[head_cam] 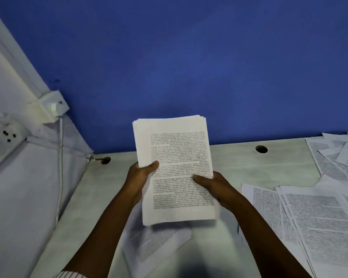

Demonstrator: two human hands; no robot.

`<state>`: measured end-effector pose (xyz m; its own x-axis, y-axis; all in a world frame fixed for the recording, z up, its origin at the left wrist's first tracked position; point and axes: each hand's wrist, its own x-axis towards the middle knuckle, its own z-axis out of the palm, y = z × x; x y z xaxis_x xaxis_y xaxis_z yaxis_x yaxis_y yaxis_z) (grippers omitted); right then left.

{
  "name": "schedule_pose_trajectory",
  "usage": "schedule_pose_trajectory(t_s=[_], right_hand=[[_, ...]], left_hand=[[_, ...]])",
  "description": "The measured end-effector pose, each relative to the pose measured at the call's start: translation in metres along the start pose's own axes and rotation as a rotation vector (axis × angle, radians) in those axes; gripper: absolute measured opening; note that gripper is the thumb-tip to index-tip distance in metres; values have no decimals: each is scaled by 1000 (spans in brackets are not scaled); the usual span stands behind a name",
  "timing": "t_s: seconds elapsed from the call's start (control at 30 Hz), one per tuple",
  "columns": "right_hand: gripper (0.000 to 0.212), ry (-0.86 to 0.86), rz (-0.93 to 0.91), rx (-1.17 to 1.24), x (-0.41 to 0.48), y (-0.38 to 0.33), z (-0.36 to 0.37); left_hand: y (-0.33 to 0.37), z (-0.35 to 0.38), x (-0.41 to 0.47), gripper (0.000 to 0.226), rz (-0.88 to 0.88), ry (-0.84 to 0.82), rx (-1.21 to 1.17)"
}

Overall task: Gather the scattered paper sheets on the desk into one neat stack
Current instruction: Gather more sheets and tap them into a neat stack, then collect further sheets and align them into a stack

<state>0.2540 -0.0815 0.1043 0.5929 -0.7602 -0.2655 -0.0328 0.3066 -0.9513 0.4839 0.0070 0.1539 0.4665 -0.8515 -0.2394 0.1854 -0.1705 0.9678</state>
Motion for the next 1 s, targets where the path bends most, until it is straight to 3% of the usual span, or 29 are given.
schedule_pose_trajectory(t_s=[0.2,0.3,0.53,0.73,0.87,1.0], right_hand=[[20,-4,36,-217,7,25,29],[13,58,23,-297,18,38,49],[33,-30,39,-604,37,78,94],[50,-102,114,-809,51,105,120],[46,-9,99,-858,51,126,107],[37,144,78,-777,32,134,82]], left_hand=[[-55,-38,-9,38,-160,50,-123],[-99,-56,-36,37,-295,42,-53],[-144,-86,-69,41,-322,283,171],[-149,-103,-74,45,-359,299,363],[-150,-111,-82,54,-426,393,457],[-153,-108,-91,53,-321,496,571]])
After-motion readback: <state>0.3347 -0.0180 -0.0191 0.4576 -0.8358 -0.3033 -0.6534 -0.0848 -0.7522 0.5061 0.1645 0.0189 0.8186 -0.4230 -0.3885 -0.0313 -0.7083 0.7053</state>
